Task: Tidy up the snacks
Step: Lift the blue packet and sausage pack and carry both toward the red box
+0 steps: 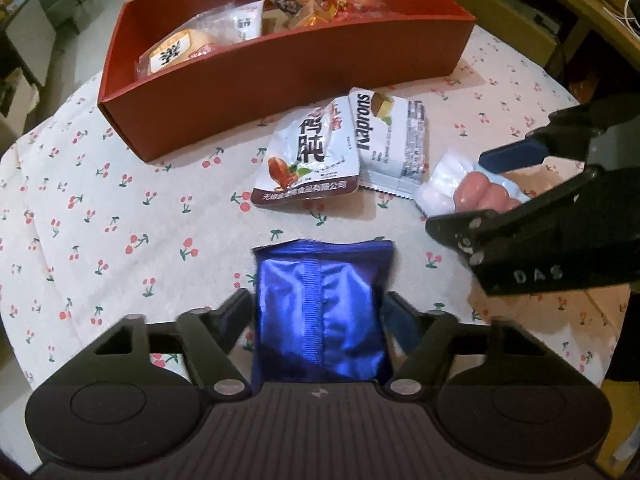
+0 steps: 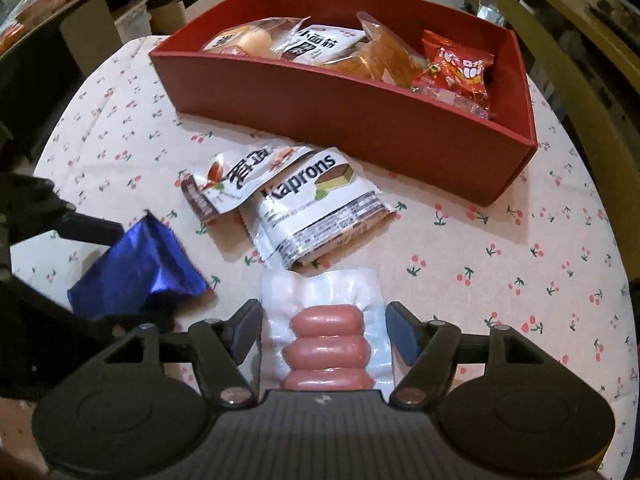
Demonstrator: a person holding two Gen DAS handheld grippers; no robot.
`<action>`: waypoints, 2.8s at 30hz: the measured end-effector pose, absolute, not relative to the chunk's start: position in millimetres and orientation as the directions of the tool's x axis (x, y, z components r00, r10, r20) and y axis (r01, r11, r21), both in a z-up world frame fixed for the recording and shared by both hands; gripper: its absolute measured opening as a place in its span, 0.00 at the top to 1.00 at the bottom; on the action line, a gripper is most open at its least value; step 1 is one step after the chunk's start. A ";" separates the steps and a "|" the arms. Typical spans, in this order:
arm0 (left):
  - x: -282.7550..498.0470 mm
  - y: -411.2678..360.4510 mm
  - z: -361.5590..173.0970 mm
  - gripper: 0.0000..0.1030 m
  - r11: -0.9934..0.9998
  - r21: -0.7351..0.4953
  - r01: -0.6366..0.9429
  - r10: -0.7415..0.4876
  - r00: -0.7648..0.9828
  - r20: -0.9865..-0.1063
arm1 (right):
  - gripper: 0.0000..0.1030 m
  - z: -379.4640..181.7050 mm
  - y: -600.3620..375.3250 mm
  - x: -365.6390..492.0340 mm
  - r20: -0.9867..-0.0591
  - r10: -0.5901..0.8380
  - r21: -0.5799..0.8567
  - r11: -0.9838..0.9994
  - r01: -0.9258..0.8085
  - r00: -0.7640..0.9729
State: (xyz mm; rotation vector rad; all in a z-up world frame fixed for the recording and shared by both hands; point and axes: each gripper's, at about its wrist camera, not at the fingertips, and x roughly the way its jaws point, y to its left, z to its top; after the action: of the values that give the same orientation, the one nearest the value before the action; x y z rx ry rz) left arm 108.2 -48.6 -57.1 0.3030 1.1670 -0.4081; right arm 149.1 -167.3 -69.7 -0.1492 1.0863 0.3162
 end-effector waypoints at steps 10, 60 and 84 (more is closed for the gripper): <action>100.1 -43.7 -50.2 0.38 0.914 -0.012 0.406 -0.170 0.356 -0.919 | 0.27 -49.1 -183.8 131.3 -0.848 0.210 0.079 0.958 -0.275 0.486; 114.0 -57.6 -24.4 0.42 0.947 -0.058 0.317 -0.200 0.435 -0.878 | 0.27 -17.6 -195.3 126.5 -0.793 0.222 0.118 0.969 -0.216 0.567; 149.5 -51.3 21.9 0.45 0.957 -0.104 0.270 -0.242 0.550 -0.799 | 0.27 28.8 -204.4 158.6 -0.676 0.256 0.190 0.967 -0.172 0.691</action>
State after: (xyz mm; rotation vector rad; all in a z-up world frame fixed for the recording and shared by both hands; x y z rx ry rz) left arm 149.5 -51.3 21.9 0.0326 0.9408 -0.3028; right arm 158.6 -204.4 28.8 0.1148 0.7716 0.2399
